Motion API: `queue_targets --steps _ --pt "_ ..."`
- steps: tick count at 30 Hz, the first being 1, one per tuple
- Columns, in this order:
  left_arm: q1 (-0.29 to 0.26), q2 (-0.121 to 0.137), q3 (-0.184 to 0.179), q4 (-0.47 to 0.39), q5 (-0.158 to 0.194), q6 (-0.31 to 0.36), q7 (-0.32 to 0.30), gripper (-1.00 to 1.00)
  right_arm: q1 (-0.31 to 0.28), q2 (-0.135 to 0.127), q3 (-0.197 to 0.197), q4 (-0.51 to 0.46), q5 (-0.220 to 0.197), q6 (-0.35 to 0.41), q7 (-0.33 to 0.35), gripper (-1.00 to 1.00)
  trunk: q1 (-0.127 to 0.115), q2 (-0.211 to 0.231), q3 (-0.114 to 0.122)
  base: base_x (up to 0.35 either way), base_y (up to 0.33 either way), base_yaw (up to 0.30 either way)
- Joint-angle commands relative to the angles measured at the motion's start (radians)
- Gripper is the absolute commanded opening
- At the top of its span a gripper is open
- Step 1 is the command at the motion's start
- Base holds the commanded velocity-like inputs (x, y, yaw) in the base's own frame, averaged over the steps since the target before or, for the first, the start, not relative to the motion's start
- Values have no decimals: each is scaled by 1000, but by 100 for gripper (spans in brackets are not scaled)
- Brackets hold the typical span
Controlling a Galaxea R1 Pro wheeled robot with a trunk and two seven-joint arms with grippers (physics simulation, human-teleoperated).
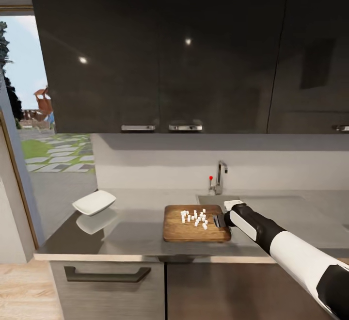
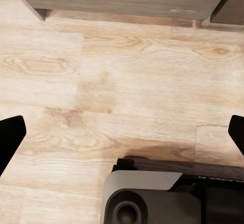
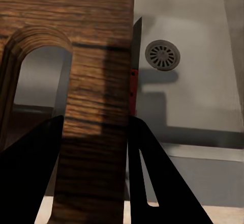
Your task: In the kitchen, take the Vidalia onion out of the sink, dice it on the chopping board with the paring knife, put the diced onion into the bowl on the countertop, then place both the paring knife and the chopping board into the sink.
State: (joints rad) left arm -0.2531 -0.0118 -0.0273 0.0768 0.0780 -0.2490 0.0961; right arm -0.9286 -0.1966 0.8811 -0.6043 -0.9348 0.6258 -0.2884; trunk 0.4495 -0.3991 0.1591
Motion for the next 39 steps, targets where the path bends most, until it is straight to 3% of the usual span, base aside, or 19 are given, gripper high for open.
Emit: queue_targets --steps 1,39 --pt "-2 0 -3 4 8 -7 1 100 -1 -1 7 -2 -12 0 -9 -100 1 -1 1 0 125 0" --pt "-2 0 -3 4 8 -7 1 100 -1 0 7 -2 -12 0 -9 -100 1 -1 61 0 284 0"
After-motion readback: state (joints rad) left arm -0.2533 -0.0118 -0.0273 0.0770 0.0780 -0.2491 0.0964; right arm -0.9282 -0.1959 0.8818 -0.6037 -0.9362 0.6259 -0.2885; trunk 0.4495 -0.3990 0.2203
